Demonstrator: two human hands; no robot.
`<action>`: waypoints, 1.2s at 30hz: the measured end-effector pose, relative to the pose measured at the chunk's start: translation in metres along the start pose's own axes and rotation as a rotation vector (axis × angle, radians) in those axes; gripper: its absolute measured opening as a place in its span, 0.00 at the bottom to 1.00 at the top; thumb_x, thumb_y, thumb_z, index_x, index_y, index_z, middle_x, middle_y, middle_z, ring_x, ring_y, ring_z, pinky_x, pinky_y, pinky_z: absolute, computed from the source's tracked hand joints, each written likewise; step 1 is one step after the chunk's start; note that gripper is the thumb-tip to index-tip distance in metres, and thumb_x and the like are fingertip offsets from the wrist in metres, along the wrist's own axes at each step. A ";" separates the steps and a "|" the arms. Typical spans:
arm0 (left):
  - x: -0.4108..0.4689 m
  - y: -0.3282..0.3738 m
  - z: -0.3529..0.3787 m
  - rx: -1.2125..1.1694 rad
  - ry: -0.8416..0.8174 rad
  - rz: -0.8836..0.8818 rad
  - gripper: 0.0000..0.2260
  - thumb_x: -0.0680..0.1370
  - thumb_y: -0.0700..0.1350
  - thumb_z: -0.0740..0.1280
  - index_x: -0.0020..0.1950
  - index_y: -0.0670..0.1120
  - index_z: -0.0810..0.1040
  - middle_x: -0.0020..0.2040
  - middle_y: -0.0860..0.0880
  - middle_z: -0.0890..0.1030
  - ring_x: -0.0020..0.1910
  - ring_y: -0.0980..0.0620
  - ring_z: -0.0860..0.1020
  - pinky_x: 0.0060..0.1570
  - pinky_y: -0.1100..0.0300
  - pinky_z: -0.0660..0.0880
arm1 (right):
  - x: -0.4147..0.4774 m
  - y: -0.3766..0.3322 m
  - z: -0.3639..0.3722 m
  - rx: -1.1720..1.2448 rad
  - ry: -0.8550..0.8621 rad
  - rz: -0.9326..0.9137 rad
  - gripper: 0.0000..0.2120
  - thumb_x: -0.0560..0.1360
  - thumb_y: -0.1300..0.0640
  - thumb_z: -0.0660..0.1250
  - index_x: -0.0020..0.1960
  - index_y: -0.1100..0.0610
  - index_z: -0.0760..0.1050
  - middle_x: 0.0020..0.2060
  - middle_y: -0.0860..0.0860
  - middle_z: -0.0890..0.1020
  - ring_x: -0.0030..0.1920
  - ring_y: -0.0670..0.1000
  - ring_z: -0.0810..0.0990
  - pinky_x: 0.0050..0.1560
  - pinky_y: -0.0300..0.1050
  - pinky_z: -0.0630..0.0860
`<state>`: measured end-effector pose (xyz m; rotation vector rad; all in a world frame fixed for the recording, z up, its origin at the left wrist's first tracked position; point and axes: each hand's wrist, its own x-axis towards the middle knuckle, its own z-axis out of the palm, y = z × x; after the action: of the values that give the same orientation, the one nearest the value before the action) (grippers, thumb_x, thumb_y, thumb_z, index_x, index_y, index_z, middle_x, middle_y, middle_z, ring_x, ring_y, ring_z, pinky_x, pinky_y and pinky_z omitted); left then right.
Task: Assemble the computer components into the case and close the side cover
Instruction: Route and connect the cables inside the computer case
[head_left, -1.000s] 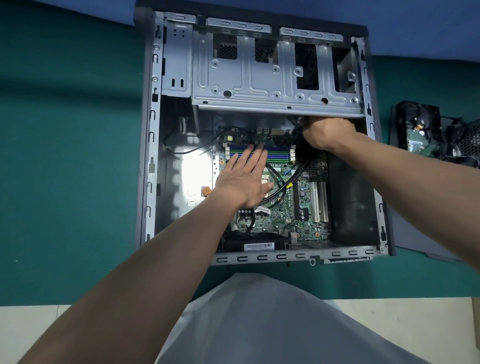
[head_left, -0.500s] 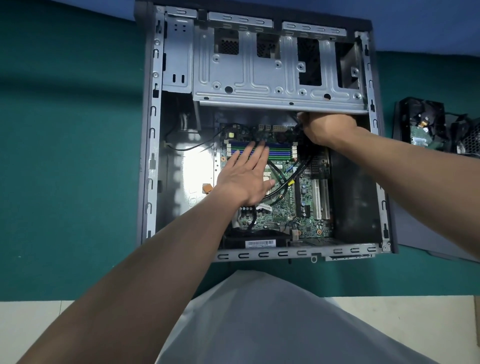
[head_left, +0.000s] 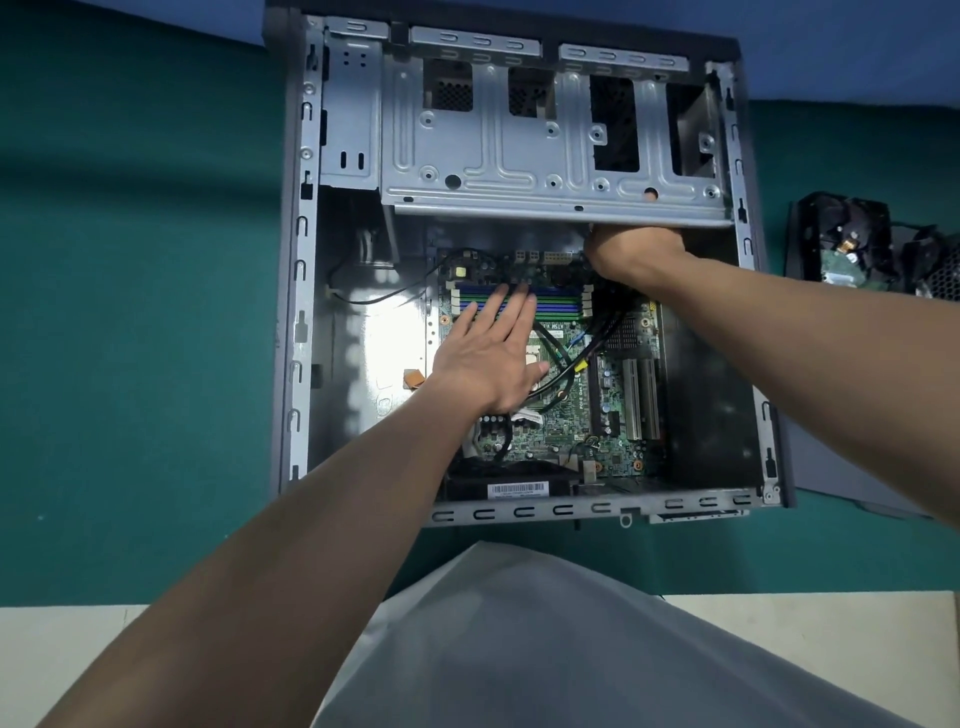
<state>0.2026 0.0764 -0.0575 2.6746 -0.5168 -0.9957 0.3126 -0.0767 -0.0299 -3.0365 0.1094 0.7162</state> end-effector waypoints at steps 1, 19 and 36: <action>0.000 0.000 0.000 0.003 0.001 -0.001 0.33 0.83 0.61 0.46 0.77 0.47 0.32 0.77 0.50 0.31 0.76 0.50 0.31 0.75 0.48 0.36 | 0.000 0.000 0.001 0.004 0.010 0.000 0.22 0.81 0.47 0.54 0.72 0.53 0.64 0.68 0.59 0.70 0.66 0.65 0.70 0.54 0.52 0.71; 0.000 0.000 -0.001 0.008 -0.006 -0.001 0.33 0.83 0.61 0.46 0.77 0.47 0.31 0.77 0.50 0.31 0.75 0.50 0.31 0.76 0.48 0.37 | -0.014 0.008 -0.014 -0.199 -0.138 -0.111 0.20 0.80 0.55 0.53 0.72 0.54 0.62 0.70 0.59 0.69 0.65 0.64 0.71 0.62 0.58 0.71; 0.000 -0.001 -0.003 0.015 -0.010 -0.014 0.33 0.83 0.60 0.46 0.77 0.46 0.32 0.77 0.49 0.32 0.76 0.49 0.32 0.75 0.48 0.37 | -0.004 -0.008 -0.010 -0.116 -0.214 -0.028 0.21 0.83 0.56 0.49 0.71 0.63 0.65 0.70 0.61 0.67 0.70 0.62 0.65 0.68 0.55 0.61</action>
<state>0.2046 0.0774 -0.0554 2.6909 -0.5105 -1.0128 0.3138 -0.0690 -0.0189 -3.0360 0.0224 1.0751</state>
